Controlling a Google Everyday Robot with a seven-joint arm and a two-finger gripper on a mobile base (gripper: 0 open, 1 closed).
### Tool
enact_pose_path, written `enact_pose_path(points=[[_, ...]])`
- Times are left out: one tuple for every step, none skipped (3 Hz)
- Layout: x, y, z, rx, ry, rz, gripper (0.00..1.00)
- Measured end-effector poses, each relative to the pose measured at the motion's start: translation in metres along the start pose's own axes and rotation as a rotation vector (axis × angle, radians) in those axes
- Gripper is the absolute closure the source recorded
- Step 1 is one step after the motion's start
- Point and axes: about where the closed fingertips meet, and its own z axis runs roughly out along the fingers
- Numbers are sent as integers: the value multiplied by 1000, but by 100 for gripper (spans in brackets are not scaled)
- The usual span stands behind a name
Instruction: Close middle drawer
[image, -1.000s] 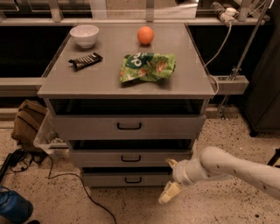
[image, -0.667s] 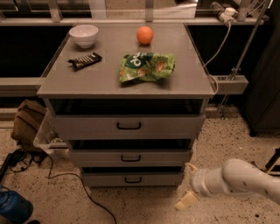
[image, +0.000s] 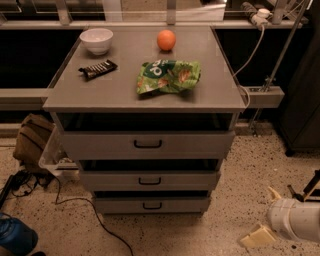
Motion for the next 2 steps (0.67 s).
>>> enact_pose_path(points=[[-5, -11, -58, 109, 37, -3, 0], [-24, -13, -103, 173, 119, -36, 0]])
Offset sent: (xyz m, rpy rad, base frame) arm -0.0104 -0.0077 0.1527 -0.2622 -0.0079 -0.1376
